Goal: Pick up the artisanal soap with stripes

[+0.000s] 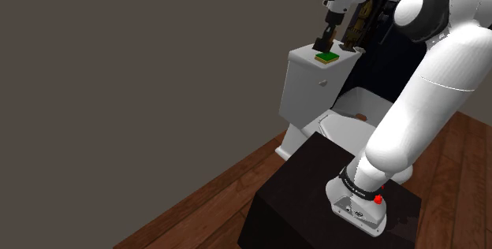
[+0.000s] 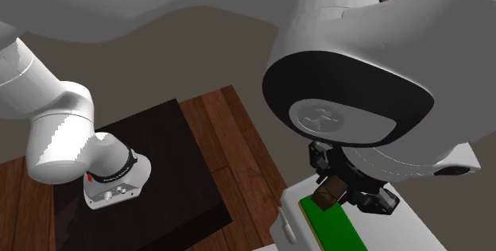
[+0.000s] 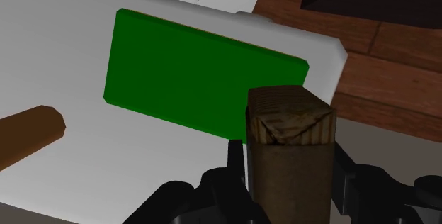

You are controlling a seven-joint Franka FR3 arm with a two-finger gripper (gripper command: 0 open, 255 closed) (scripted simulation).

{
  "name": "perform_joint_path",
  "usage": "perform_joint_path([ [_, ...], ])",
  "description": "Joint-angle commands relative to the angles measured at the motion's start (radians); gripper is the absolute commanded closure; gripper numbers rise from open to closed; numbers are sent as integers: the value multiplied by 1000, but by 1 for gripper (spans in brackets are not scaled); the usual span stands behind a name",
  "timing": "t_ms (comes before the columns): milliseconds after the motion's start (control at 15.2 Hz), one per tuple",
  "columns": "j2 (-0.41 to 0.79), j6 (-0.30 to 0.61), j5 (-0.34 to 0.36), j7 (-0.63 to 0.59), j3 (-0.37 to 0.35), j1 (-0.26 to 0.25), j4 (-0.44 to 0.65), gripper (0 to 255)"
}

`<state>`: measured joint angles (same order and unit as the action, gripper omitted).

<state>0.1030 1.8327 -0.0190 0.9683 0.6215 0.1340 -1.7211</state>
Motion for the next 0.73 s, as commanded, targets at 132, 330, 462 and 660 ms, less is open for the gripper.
perform_joint_path([
  [132,3,-56,-2,2,1,2,58,255],
  [330,6,-97,-3,5,2,4,102,255],
  [462,10,-125,-6,7,3,6,133,255],
  [660,12,-141,-7,8,4,7,151,255],
])
